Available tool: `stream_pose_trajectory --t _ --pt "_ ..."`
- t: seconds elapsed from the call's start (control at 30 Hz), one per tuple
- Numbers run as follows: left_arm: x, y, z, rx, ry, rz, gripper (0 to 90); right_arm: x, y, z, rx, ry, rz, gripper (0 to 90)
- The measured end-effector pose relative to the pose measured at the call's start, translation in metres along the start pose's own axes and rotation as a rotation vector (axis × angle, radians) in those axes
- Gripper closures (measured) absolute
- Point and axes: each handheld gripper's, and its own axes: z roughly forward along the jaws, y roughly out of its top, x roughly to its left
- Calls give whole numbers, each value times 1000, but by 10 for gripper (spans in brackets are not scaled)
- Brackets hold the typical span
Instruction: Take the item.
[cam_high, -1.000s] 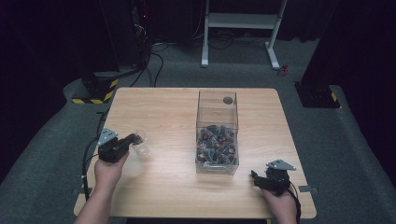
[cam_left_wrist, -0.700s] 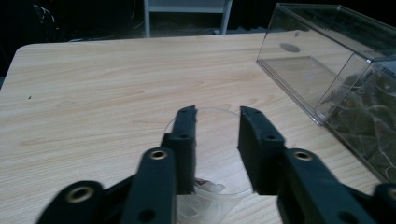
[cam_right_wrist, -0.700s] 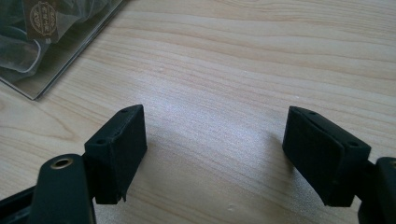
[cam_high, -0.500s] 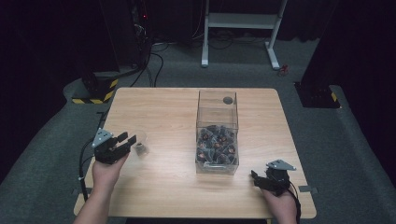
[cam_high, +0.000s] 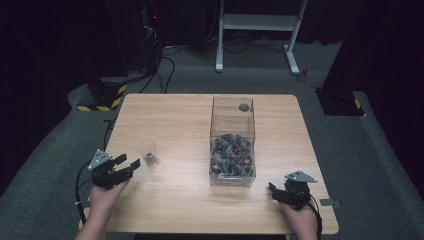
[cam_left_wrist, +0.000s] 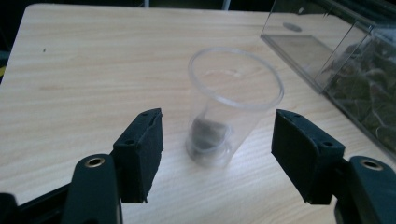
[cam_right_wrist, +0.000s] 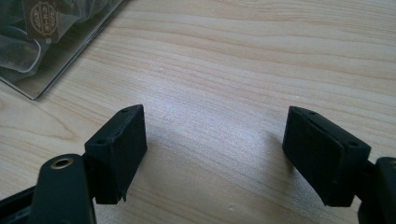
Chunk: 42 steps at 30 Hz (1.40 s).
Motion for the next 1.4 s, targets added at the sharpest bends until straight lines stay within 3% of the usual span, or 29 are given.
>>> stream_pose_trajectory --t 0.5,0.9,1.03,1.2,1.4 --pt "1 -28 0 102 17 27 295 0 0 0 0 0 0 218" --pt "-4 -51 10 208 55 88 228 0 0 0 0 0 1 219" --pt "-7 -57 15 252 37 97 174 0 0 0 0 -1 1 219" --pt "-14 -60 17 264 75 160 147 0 0 0 0 0 0 216" --pt "-17 -63 17 252 82 150 126 0 0 0 2 6 -4 193"
